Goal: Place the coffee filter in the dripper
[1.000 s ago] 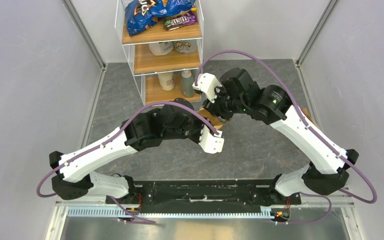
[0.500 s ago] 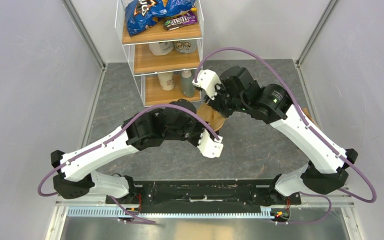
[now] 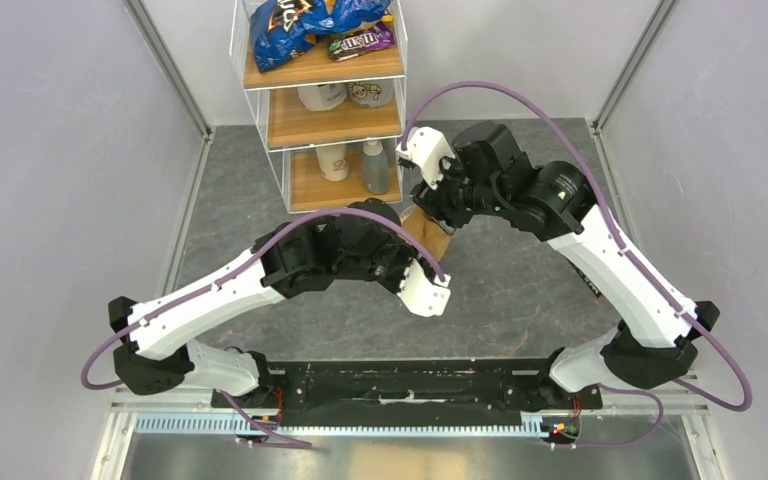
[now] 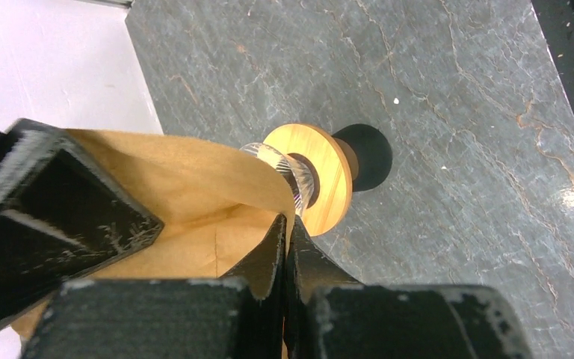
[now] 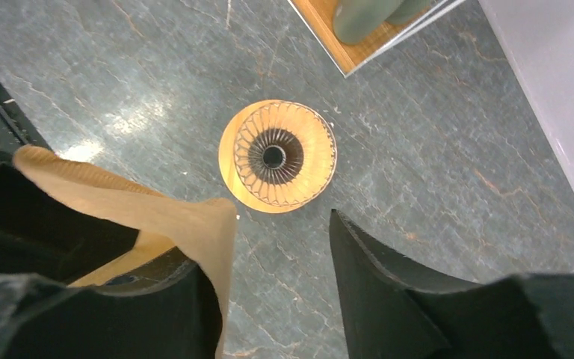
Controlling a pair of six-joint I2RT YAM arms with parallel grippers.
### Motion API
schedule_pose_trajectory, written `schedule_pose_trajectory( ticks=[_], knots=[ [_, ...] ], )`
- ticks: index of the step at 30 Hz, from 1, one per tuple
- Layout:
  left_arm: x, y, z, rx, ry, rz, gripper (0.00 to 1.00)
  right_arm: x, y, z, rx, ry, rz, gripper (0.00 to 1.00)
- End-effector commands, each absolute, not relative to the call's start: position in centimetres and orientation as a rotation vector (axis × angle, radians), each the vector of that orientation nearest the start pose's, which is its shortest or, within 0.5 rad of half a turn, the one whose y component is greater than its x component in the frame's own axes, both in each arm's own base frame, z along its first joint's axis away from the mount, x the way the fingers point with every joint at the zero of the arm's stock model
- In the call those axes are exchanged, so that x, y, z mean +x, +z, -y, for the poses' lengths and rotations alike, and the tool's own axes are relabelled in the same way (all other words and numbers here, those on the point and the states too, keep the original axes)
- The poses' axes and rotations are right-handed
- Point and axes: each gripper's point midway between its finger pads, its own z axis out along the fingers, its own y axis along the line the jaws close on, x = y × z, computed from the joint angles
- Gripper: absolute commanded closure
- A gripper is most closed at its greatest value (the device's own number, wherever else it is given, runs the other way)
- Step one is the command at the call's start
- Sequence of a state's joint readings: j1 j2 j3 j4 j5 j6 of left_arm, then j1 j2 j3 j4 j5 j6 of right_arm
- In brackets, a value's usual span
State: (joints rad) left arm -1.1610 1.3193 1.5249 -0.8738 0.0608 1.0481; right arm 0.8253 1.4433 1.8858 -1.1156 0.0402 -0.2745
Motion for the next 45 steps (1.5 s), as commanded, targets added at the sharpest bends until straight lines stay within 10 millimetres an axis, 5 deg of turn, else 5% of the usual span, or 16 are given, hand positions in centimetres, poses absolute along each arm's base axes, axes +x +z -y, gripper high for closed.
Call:
schedule_pose_trajectory(
  ticks=[1, 5, 10, 17, 27, 32, 37, 45],
  knots=[
    [16.2, 31.0, 32.6, 2.044, -0.160, -0.950, 0.98, 24.2, 38.3, -24.9, -1.150, 0.340, -1.830, 0.46],
    [16.6, 31.1, 32.7, 2.030, -0.173, -0.968, 0.98, 23.8, 37.5, -24.8, -1.181, 0.341, -1.846, 0.59],
    [17.4, 31.5, 33.2, 2.001, -0.178, -0.978, 0.98, 25.3, 36.7, -24.2, -1.173, 0.247, -1.863, 1.00],
    [19.2, 31.6, 33.5, 1.995, -0.147, -0.970, 0.96, 29.1, 36.9, -23.1, -1.084, 0.168, -1.875, 1.00],
    [24.6, 31.1, 33.6, 1.878, -0.143, -1.084, 0.55, 33.9, 34.6, -23.0, -0.987, 0.204, -1.908, 1.00],
    [25.7, 31.3, 33.5, 1.813, -0.205, -1.151, 0.23, 35.3, 33.0, -23.3, -0.953, 0.228, -1.934, 1.00],
    [25.4, 32.6, 33.1, 1.731, -0.252, -1.186, 0.21, 35.9, 32.4, -23.3, -0.895, 0.274, -1.952, 1.00],
    [25.1, 38.0, 29.9, 1.382, -0.450, -1.306, 0.22, 34.6, 37.4, -23.1, -0.778, 0.454, -1.905, 1.00]
  ],
)
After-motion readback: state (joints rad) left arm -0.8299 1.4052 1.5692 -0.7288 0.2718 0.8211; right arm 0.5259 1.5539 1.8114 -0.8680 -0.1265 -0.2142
